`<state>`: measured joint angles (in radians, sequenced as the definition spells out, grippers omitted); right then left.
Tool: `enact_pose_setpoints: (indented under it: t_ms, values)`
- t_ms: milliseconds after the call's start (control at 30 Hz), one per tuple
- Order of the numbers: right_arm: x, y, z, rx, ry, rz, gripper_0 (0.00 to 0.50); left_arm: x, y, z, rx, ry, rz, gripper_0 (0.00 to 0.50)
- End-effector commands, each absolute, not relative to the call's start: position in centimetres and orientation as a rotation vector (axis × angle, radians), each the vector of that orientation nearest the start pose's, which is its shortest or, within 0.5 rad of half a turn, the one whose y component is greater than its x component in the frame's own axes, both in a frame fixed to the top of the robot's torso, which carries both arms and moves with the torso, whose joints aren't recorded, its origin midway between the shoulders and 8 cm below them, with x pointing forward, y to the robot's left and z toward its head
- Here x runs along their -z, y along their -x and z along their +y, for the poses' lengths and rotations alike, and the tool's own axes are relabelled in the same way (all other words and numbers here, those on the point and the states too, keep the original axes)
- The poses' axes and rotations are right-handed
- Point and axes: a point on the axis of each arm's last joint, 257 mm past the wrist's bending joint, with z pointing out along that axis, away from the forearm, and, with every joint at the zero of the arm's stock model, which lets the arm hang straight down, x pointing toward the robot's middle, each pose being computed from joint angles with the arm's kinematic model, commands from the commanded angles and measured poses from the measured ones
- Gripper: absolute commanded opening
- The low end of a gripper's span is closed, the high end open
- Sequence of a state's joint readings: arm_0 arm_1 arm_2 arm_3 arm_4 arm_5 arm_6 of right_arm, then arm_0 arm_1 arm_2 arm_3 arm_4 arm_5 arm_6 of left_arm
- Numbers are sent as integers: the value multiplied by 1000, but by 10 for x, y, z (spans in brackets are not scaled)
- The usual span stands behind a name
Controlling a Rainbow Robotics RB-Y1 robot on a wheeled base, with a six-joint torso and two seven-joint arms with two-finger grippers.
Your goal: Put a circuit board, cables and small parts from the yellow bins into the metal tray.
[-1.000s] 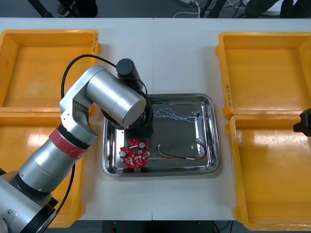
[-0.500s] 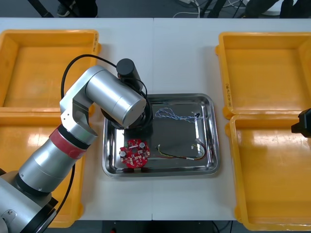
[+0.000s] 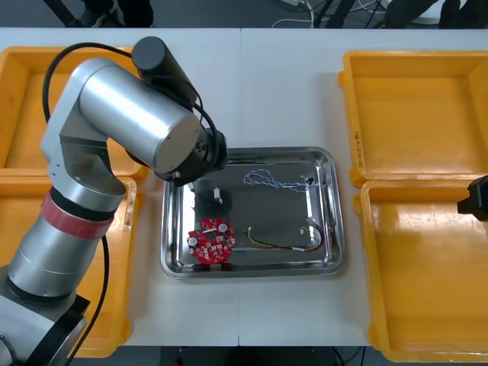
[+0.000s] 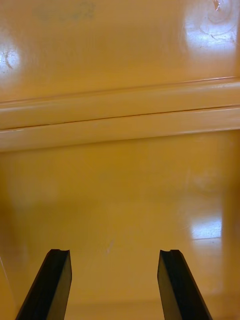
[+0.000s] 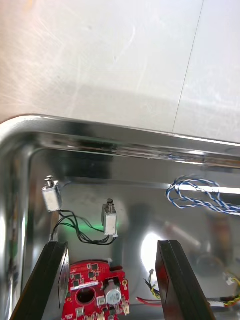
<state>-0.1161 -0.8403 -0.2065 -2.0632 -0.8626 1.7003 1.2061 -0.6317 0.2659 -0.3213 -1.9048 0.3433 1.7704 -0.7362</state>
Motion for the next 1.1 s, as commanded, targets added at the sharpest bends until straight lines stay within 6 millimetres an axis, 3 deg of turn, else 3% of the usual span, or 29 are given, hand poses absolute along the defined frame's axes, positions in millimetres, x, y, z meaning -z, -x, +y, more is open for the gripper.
enact_pose_setpoints:
  t_ms: [33,467,633,867,1100]
  values:
    - [181,-396,-394,34,-59,2635,500,136,-486,102,298,164,2502,500]
    - [180,-398,-405,85,-51,2620,500,86,-489,209,250,280,2492,500]
    - [181,-398,-405,82,-55,2619,500,78,-490,245,191,298,2493,500]
    - [182,-397,-404,72,-66,2622,500,78,-480,295,139,302,2525,500]
    - [185,-394,-405,69,-80,2630,500,94,-463,338,99,264,2548,500]
